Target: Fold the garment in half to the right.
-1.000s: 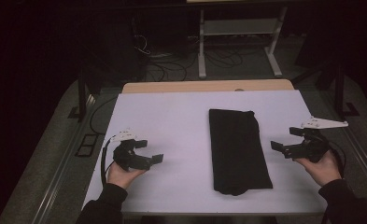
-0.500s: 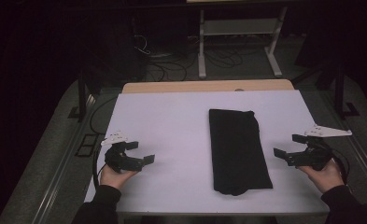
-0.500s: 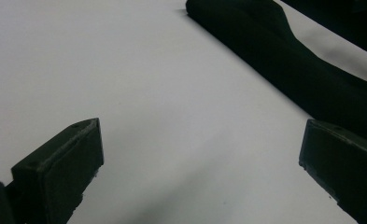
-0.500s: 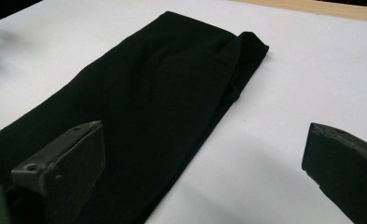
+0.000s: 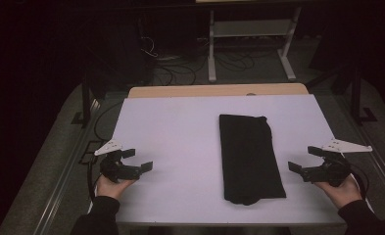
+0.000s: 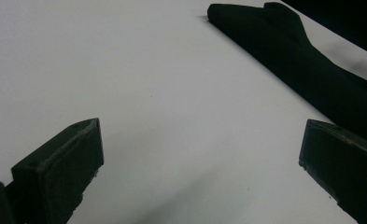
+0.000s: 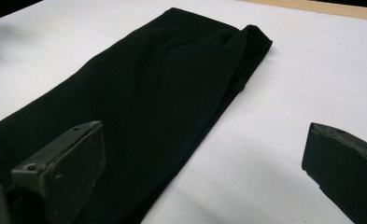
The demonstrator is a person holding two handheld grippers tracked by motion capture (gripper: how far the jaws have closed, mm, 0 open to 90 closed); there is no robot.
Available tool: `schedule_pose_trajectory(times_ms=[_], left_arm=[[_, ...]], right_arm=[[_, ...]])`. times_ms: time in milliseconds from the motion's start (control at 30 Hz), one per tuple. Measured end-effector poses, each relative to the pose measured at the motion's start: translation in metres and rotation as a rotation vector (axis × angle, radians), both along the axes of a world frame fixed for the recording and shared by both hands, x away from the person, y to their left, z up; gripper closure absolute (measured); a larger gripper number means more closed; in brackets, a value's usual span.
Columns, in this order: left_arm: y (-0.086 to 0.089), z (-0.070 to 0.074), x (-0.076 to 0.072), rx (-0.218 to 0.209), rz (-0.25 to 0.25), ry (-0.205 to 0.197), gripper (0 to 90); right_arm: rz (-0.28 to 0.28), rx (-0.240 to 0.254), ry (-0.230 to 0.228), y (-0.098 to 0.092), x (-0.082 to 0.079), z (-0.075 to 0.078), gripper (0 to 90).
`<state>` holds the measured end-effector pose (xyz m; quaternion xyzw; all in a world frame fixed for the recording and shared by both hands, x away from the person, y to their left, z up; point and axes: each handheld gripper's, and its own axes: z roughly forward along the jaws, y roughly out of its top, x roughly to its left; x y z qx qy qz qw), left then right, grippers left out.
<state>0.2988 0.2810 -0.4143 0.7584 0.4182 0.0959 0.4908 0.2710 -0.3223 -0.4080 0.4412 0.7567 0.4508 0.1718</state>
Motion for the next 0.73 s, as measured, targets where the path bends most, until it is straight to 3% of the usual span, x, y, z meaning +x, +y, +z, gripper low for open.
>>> schedule_pose_trajectory(times_ms=[500,733], left_arm=[[0.006,0.000,-0.007,0.011,0.022,-0.011,0.0],[0.007,0.002,-0.007,-0.002,0.026,-0.028,0.0]], right_arm=[[-0.032,-0.011,-0.029,-0.010,-0.015,-0.012,0.0],[-0.060,0.018,-0.050,-0.016,-0.017,-0.012,0.0]])
